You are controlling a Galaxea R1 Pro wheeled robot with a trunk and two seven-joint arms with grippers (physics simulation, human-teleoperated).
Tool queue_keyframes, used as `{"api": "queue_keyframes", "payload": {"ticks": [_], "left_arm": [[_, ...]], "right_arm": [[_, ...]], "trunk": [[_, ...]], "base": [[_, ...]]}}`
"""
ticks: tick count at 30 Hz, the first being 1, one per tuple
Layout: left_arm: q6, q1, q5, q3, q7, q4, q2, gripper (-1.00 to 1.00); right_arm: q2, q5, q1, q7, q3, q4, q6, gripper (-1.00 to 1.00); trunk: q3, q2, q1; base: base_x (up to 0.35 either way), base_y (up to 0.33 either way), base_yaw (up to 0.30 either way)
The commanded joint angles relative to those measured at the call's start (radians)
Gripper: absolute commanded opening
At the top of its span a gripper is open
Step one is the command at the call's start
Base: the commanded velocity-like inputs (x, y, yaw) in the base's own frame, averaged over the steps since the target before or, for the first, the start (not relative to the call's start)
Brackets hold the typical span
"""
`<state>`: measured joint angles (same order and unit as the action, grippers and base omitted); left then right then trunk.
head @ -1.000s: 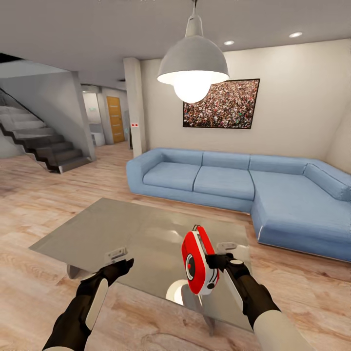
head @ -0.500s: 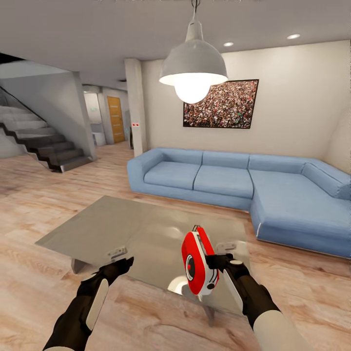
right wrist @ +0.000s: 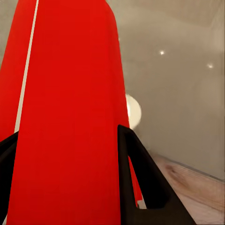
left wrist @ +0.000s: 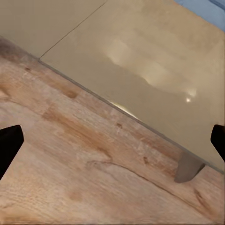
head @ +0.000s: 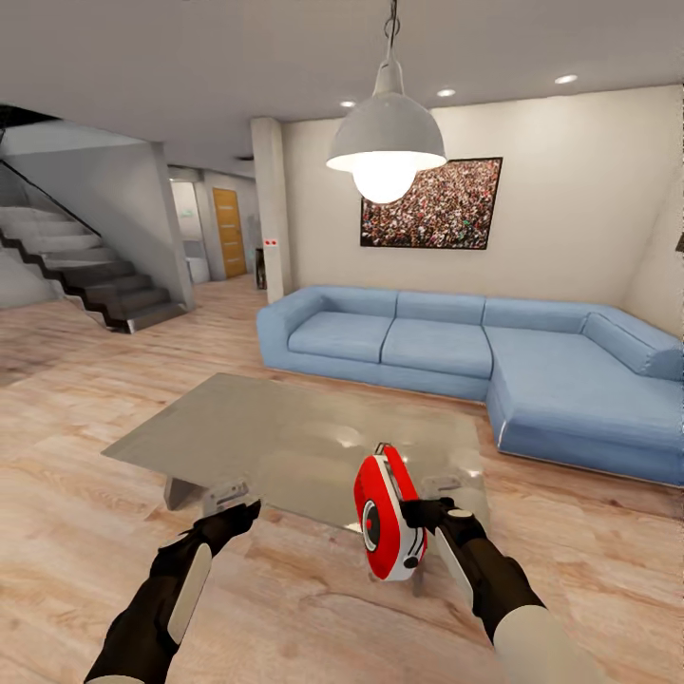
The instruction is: Turn on the radio receiver that's on the table in the living room.
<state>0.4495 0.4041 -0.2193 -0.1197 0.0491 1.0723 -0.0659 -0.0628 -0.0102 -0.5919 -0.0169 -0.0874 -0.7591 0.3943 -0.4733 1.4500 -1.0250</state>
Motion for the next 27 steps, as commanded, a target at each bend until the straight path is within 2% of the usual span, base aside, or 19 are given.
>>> {"api": "queue_keyframes", "payload": {"ticks": [1,19,27], "left_arm": [[0.0,0.0,0.0,0.0,0.0,0.0,0.0,1.0],[0.0,-0.001,0.0,0.0,0.0,-0.002,0.002,1.0],[-0.002,0.0,0.0,0.0,0.0,-0.01,0.002,1.0]], "right_arm": [[0.0,-0.001,0.0,0.0,0.0,-0.001,0.0,-1.0],[0.0,-0.001,0.0,0.0,0.0,0.0,0.0,-1.0],[0.0,0.004,0.0,-0.008,0.0,0.004,-0.003,-1.0]], "trunk": [[0.0,0.0,0.0],[0.0,0.0,0.0],[0.0,0.0,0.0]], "base": [[-0.306,0.181,0.0],[-0.163,0.285,0.0],[-0.024,0.051,0.0]]}}
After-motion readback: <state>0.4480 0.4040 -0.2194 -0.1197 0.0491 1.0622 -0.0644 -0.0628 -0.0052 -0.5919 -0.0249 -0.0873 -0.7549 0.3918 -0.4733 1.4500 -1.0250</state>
